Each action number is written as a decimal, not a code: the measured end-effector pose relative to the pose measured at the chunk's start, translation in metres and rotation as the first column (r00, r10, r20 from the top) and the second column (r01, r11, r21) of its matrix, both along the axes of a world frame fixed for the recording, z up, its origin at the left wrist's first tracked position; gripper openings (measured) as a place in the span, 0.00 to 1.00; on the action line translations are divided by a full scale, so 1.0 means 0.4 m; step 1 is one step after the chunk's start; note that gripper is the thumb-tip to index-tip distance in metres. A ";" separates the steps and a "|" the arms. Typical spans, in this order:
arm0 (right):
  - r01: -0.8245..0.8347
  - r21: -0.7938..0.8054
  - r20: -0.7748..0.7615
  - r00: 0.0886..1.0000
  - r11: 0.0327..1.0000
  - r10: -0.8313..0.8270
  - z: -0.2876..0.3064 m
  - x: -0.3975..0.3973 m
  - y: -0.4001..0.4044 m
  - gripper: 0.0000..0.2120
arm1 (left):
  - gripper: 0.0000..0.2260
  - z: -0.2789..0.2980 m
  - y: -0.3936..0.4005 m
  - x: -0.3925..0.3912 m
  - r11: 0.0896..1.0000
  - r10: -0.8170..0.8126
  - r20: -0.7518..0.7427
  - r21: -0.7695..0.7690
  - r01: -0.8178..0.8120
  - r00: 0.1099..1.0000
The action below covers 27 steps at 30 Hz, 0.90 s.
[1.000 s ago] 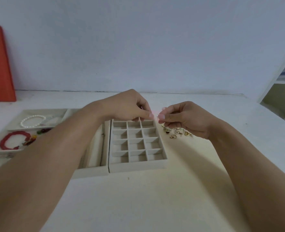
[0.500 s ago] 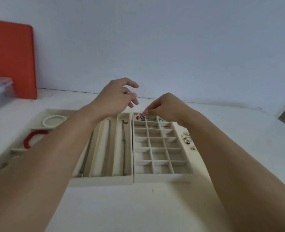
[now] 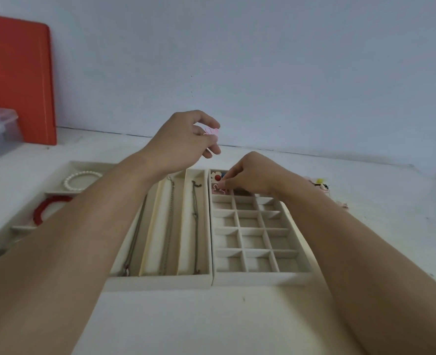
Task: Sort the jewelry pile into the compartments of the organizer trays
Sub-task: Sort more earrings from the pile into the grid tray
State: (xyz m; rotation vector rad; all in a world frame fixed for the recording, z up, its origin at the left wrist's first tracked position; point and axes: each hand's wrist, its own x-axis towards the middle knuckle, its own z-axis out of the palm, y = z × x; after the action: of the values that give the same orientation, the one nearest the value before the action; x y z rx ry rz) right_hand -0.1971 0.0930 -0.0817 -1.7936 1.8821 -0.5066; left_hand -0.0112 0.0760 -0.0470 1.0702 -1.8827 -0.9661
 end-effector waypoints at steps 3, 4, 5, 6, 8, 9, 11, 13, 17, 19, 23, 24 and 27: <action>-0.008 0.007 -0.021 1.000 1.000 0.008 -0.002 0.000 -0.002 0.09 | 0.08 -0.001 0.002 -0.004 1.000 0.000 0.010 -0.003 0.000 1.000; -0.010 0.016 -0.035 0.999 1.000 0.011 -0.002 0.000 0.001 0.09 | 0.08 -0.002 0.003 -0.005 1.000 0.001 0.013 -0.006 -0.001 1.000; -0.013 0.028 -0.055 0.998 1.000 0.015 -0.002 0.001 0.002 0.09 | 0.08 -0.002 0.004 -0.006 1.000 0.002 0.018 -0.008 -0.002 1.000; -0.012 0.039 -0.073 0.997 0.999 0.015 -0.001 0.004 0.003 0.10 | 0.08 -0.002 0.005 -0.006 1.000 0.001 0.023 -0.011 -0.001 1.000; -0.008 0.050 -0.090 0.996 0.999 0.013 -0.002 0.007 0.004 0.11 | 0.07 -0.004 0.006 -0.007 1.000 -0.003 0.037 -0.013 0.004 0.999; -0.007 0.053 -0.094 0.995 0.999 0.012 -0.002 0.008 0.004 0.11 | 0.07 -0.004 0.007 -0.008 1.000 -0.007 0.042 -0.013 0.007 0.999; -0.004 0.057 -0.118 0.993 0.998 0.011 0.002 0.012 0.004 0.11 | 0.07 -0.005 0.009 -0.010 1.000 -0.012 0.050 -0.014 0.013 0.999; 0.004 0.058 -0.172 0.985 0.998 0.006 0.005 0.018 0.003 0.12 | 0.07 -0.006 0.010 -0.011 1.000 -0.014 0.056 -0.017 0.015 0.998; 0.035 0.033 -0.230 0.973 0.999 -0.026 0.016 0.019 0.003 0.05 | 0.05 -0.007 0.011 -0.012 1.000 -0.010 0.061 -0.016 0.011 0.998; 0.033 0.004 -0.228 0.973 0.999 -0.031 0.027 0.011 0.007 0.03 | 0.04 -0.009 0.010 -0.014 1.000 0.003 0.048 -0.009 -0.002 0.999; 0.044 -0.071 -0.181 0.982 0.997 -0.057 0.050 -0.005 0.018 0.01 | 0.07 -0.017 0.004 -0.014 1.000 0.009 0.032 -0.009 -0.009 0.999; 0.046 -0.093 -0.163 0.985 0.995 -0.061 0.055 -0.008 0.020 0.01 | 0.08 -0.019 0.002 -0.013 1.000 0.014 0.037 -0.015 -0.014 0.999; 0.043 -0.142 -0.089 0.994 0.989 -0.056 0.071 -0.015 0.028 0.01 | 0.07 -0.026 -0.003 -0.009 0.998 0.056 0.088 -0.041 -0.052 0.995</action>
State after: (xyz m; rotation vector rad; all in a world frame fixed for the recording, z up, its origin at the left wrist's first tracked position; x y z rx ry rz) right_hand -0.2033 0.1041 -0.0532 -1.8927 2.0028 -0.5968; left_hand -0.0148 0.0747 -0.0574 1.1522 -1.9259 -0.8611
